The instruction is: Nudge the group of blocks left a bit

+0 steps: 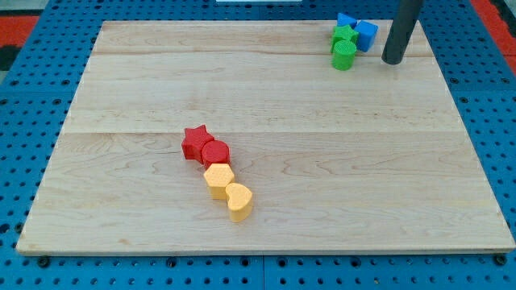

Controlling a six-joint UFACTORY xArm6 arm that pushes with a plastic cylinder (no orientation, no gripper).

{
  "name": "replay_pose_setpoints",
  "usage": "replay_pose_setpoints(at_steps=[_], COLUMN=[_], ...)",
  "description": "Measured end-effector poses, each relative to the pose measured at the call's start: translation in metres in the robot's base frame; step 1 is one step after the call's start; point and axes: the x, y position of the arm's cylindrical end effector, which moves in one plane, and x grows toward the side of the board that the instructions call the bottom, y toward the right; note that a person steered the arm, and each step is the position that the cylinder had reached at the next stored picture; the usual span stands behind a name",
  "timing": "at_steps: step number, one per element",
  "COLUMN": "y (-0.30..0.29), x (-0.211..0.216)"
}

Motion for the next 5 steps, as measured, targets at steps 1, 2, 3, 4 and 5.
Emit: replay_pose_setpoints(at_steps=[1,2,3,4,5], y=[0.000,0.000,-0.009,-0.001,0.047], x=[0.002,0.013,-0.027,-0.035,-0.034])
